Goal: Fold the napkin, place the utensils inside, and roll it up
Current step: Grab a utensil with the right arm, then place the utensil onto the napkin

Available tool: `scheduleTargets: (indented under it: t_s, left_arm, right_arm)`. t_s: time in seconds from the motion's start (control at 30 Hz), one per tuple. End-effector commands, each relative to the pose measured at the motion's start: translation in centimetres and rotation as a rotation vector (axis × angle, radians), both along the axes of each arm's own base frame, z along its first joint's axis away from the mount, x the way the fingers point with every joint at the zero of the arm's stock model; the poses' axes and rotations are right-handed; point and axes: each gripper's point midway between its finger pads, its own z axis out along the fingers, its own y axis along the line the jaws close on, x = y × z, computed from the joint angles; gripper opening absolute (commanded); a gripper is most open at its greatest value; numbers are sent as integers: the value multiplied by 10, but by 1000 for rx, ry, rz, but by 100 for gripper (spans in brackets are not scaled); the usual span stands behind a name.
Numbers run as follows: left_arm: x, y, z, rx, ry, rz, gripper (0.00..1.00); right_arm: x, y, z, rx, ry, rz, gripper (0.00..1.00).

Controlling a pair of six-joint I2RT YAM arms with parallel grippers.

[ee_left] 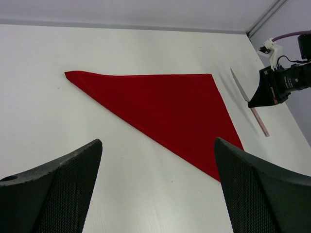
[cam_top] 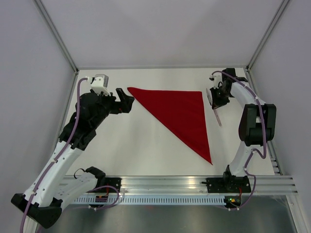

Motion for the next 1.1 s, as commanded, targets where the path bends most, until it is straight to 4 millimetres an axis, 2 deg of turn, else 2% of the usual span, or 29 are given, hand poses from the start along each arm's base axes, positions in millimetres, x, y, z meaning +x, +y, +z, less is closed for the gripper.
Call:
scheduleTargets:
  t_s: [0.0,0.13,0.17,0.3,0.47,0.57,0.67,0.83,1.07]
  left_arm:
    - [3,-2,25,-39,-58,5,100]
    - [3,-1,25,-41,-59,7,100]
    - [2,-1,27,-44,-61,7,100]
    - [-1,2,30,-48,-65,14,100]
    - [-6,6,35,-46,-71,21,100]
    - [-8,9,38,-37,-73,27,100]
    - [-11,13,42,-31,-79,39,100]
    - [-15,18,44,-22,-86,50,100]
    - [-16,21,41,-13,-82,58,100]
  right_arm:
    - [-12,30,34,24,-12,66,1]
    - [-17,66,47,51,-5,127,0]
    - [-21,82,47,52,-1,163,0]
    - [-27,125,49,64,10,224,1]
    - [-35,178,38,63,34,304,0]
    - [-40,202,28,36,41,355,1]
    - [-44,222,16,14,47,398,1]
    - [-48,242,0,-12,43,446,0]
    - [-49,255,-14,-8,65,446,1]
